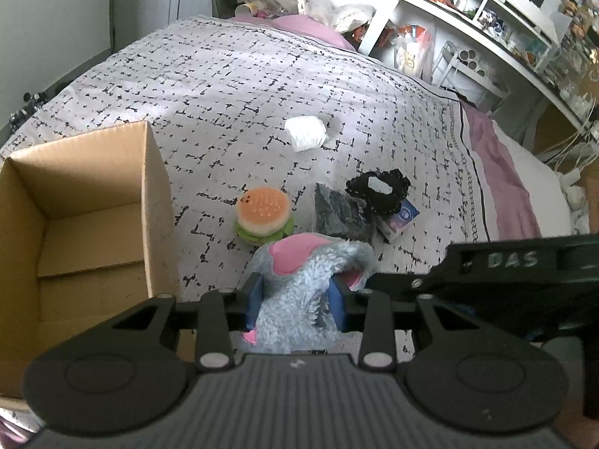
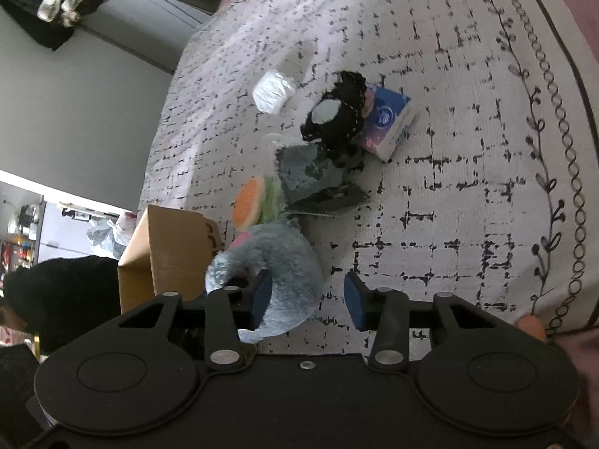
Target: Organize soft objects
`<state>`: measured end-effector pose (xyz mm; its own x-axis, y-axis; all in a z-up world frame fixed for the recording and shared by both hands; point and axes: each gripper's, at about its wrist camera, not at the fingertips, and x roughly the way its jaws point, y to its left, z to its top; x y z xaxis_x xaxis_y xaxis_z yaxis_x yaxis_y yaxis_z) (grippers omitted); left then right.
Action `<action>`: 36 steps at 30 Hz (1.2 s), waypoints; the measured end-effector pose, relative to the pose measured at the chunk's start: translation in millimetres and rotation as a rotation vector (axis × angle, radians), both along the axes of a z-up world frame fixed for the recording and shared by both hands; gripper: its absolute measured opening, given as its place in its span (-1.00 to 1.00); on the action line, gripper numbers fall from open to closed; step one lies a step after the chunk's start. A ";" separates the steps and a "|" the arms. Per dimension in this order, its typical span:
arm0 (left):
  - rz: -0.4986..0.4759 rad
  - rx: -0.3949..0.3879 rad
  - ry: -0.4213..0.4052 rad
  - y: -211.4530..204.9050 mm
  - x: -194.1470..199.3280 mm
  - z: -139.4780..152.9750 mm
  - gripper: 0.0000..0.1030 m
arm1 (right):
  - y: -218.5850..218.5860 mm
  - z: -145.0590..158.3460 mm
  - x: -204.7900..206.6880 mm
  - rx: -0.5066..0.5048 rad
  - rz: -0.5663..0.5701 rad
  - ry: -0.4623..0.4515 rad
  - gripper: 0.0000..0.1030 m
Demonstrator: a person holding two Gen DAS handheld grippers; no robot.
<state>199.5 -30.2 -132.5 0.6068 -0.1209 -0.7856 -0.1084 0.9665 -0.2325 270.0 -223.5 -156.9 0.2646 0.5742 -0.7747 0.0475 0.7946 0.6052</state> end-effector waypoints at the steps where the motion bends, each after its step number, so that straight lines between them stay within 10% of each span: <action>1: 0.000 -0.005 0.000 0.8 0.7 0.0 -0.29 | 0.3 -2.1 1.3 0.004 -0.007 0.008 -0.22; 11: 0.015 -0.039 0.005 9.3 5.3 -4.3 -0.35 | 4.2 -9.5 5.0 0.080 -0.033 0.037 -0.22; 18: 0.012 -0.059 -0.004 12.1 4.1 -4.4 -0.50 | 4.9 -4.3 5.1 0.095 -0.030 -0.018 -0.71; 36: 0.005 -0.062 -0.101 28.6 -14.9 44.5 -0.51 | 27.0 58.9 -14.9 0.062 0.052 -0.199 -0.73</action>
<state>184.6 -1.5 -87.9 0.6833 -0.1642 -0.7115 -0.0862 0.9495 -0.3018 255.1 -196.5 -98.0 0.3772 0.6364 -0.6728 -0.1180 0.7536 0.6467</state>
